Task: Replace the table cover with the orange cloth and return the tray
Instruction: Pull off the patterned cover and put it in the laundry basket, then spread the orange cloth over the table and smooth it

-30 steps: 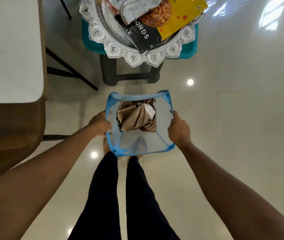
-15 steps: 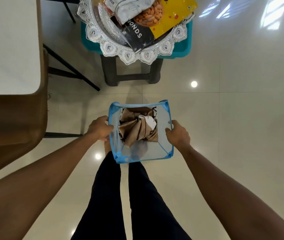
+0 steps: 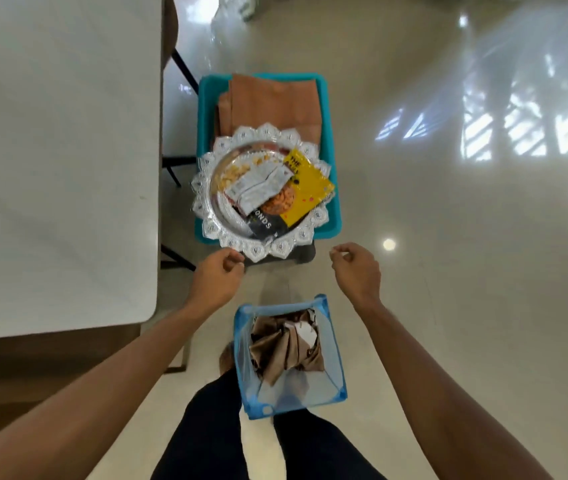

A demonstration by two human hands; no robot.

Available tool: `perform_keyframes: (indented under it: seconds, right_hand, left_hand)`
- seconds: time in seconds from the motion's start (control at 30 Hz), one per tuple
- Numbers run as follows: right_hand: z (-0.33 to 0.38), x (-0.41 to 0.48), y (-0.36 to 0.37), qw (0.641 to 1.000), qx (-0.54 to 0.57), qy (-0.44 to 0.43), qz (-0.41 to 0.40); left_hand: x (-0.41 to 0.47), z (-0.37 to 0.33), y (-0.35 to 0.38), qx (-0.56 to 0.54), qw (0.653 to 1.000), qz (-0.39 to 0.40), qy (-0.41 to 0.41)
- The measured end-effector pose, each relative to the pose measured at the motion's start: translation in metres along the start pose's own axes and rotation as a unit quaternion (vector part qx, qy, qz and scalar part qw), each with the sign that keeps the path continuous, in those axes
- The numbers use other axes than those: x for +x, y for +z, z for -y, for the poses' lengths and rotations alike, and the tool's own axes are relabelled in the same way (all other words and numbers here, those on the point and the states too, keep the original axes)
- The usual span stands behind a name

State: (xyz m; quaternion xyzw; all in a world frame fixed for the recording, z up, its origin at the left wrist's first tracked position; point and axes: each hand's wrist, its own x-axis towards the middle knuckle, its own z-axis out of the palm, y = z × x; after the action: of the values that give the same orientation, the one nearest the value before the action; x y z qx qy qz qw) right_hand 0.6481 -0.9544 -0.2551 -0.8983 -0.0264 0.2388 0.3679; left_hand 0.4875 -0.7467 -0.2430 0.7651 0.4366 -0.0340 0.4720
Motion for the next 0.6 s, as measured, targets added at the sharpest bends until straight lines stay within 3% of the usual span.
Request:
perform_keyframes:
  seconds: [0.2, 0.43, 0.6]
  right_hand:
    - [0.081, 0.055, -0.009, 0.993, 0.094, -0.004, -0.066]
    - [0.156, 0.151, 0.014, 0.996, -0.002, -0.063, -0.069]
    - [0.197, 0.244, 0.05, 0.995, -0.076, -0.056, -0.022]
  left_hand:
    - [0.058, -0.058, -0.042, -0.042, 0.998, -0.024, 0.033]
    - [0.184, -0.092, -0.076, -0.069, 0.997, -0.003, 0.043]
    - [0.295, -0.125, -0.074, 0.004, 1.0, 0.019, 0.024]
